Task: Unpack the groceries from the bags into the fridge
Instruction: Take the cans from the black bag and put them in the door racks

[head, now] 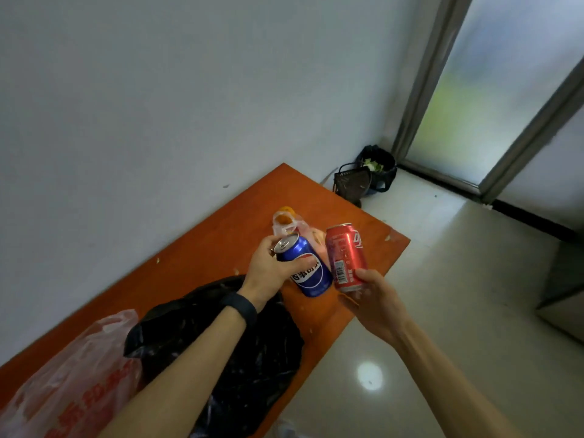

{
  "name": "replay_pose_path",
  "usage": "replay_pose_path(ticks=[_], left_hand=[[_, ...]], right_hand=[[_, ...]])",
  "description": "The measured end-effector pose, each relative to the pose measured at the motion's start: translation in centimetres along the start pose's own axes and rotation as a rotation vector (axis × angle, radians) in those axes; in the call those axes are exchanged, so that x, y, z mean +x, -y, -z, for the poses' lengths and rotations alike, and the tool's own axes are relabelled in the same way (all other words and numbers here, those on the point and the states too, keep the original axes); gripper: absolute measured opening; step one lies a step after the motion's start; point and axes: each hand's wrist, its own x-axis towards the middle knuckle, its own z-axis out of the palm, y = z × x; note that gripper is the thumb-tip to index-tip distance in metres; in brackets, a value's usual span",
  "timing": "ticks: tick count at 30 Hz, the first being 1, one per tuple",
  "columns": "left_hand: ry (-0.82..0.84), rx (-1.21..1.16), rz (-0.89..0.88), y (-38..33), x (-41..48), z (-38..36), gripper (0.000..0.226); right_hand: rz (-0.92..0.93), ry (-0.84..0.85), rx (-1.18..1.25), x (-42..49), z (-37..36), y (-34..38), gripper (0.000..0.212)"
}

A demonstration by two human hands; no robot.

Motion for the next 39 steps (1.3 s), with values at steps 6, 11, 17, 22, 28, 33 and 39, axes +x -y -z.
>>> replay_pose_path(ticks=[6,11,17,22,28,33,39], left_hand=[[0.231,0.022,-0.123,-5.2,-0.2,-12.9,0.057],[0.438,0.079,-0.232,-9.0,-2.5,-26.5,0.057],[0.632,0.236,-0.429,-13.1,-6.3,-43.9,0.067],[0.739,0.312,-0.618,-17.9,-8.8,-56.0,0.069],[0.777,0.249,-0.772,-24.5,-9.6,-67.1,0.072],[0.787,0.202,-0.889,-28.6,-7.9,-75.4,0.069],[0.722,0.201,-0.975,-32.8,-4.8,-84.8,0.068]], right_hand=[[0.359,-0.166,-0.291,-6.9,9.7,7.1,0.095],[0.57,-0.335,-0.524,-15.5,19.6,12.5,0.101],[0.758,-0.49,-0.591,-25.1,31.3,18.9,0.103],[0.89,-0.604,-0.617,-31.8,38.8,24.8,0.097],[1.01,-0.737,-0.683,-36.6,45.4,31.9,0.093],[1.094,-0.88,-0.748,-37.7,50.7,38.5,0.093],[1.122,-0.988,-0.768,-37.0,56.9,47.3,0.09]])
